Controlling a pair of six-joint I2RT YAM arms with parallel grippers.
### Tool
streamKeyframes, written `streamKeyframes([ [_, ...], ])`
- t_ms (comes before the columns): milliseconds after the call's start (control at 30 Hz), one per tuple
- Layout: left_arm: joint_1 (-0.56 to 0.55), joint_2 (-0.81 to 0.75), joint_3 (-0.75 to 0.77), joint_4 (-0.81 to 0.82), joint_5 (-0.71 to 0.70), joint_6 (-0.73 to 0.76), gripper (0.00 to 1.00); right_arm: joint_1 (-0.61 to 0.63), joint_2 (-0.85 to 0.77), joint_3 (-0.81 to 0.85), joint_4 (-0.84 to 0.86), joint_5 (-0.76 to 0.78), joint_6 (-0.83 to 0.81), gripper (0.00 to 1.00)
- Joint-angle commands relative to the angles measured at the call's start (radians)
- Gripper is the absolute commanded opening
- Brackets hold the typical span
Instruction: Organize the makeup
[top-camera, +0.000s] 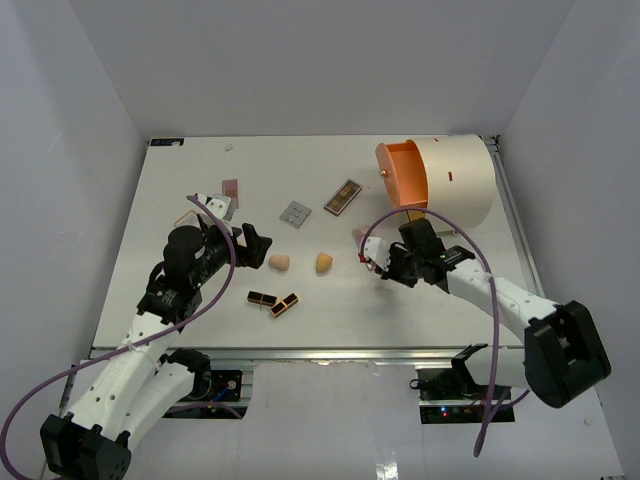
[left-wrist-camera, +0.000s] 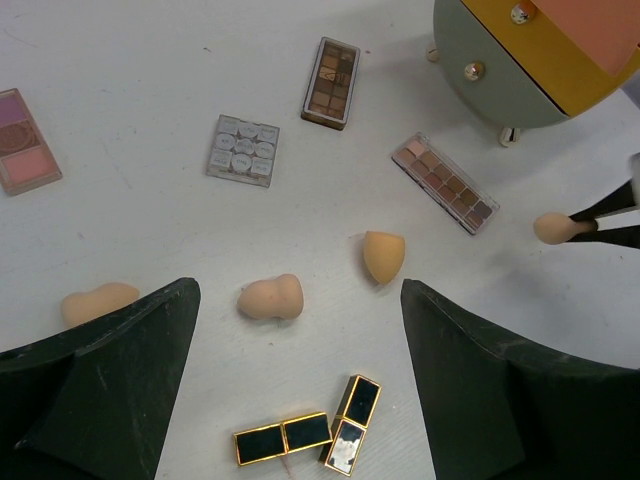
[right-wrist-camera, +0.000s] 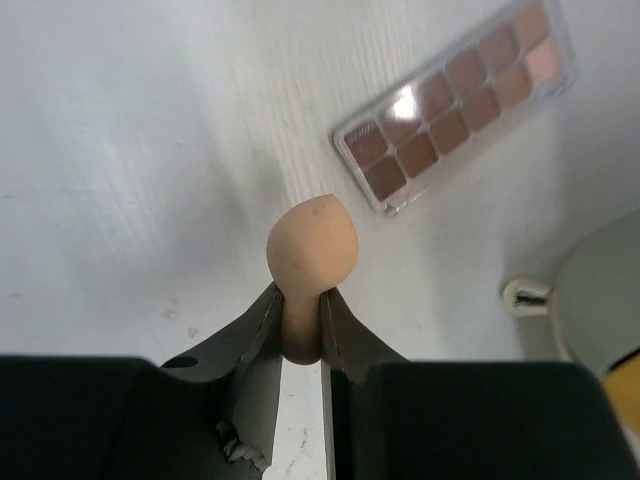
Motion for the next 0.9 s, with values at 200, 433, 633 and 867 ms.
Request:
streamKeyframes([
  [200,0.001,0.004,0.000,0.000,0.003,0.011,0.93,-0.002,-0.133,0.473,-0.416,-0.369,-0.129,0.21],
  [433,0.001,0.003,-0.001,-0.002,-0.006,0.013,0.93,-0.086,-0.044,0.705,-0.147,-0.169,0.125,0.21],
  [633,0.001,0.009,-0.001,-0.001,0.003,0.014,0.93,-0.223,0.032,0.782,-0.016,-0.110,0.253,0.21],
  [867,0.001,0.019,-0.001,-0.002,0.015,0.014,0.93,-0.240,0.141,0.764,0.088,0.013,0.304,0.23],
])
